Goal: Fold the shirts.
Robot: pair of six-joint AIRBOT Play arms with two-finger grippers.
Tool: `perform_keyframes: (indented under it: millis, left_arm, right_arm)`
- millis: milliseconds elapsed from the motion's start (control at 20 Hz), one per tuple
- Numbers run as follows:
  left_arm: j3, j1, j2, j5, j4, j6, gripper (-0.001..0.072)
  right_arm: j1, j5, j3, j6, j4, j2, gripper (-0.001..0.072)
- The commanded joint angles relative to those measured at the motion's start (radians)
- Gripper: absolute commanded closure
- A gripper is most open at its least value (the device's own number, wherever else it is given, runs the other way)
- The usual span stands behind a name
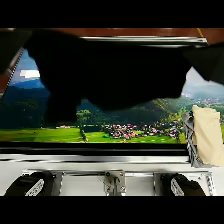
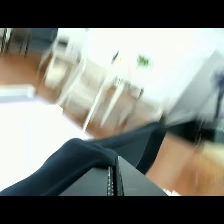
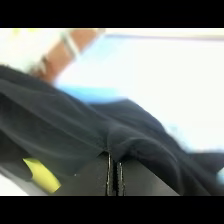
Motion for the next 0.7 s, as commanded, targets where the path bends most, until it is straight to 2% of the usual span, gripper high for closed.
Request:
perform_keyframes:
  millis: [0, 50, 150, 300, 450, 650]
  left_arm:
    - [-0.003, 0.016, 0.017, -0.346, 0.295, -0.154, 0.0669]
    - [-0.029, 0.016, 0.017, -0.418, 0.370, -0.176, 0.0670]
    - [-0.098, 0.016, 0.020, -0.514, 0.505, -0.207, 0.0670]
    - [-0.228, 0.016, 0.033, -0.505, 0.583, -0.209, 0.0670]
    - [-0.360, 0.016, 0.019, -0.329, 0.578, -0.209, 0.0669]
    - [-0.425, 0.016, -0.080, 0.004, 0.539, -0.260, 0.0668]
  right_arm:
    - [0.002, 0.393, 0.043, 0.146, -0.170, 0.008, 0.0649]
    - [0.001, 0.486, 0.039, 0.177, -0.224, 0.008, 0.0649]
    - [0.004, 0.490, 0.013, 0.224, -0.330, 0.032, 0.0650]
    - [0.003, 0.489, -0.081, 0.240, -0.356, 0.050, 0.0650]
    - [0.004, 0.379, -0.257, 0.242, -0.348, 0.039, 0.0650]
    - [0.004, 0.023, -0.509, 0.245, -0.344, -0.053, 0.0650]
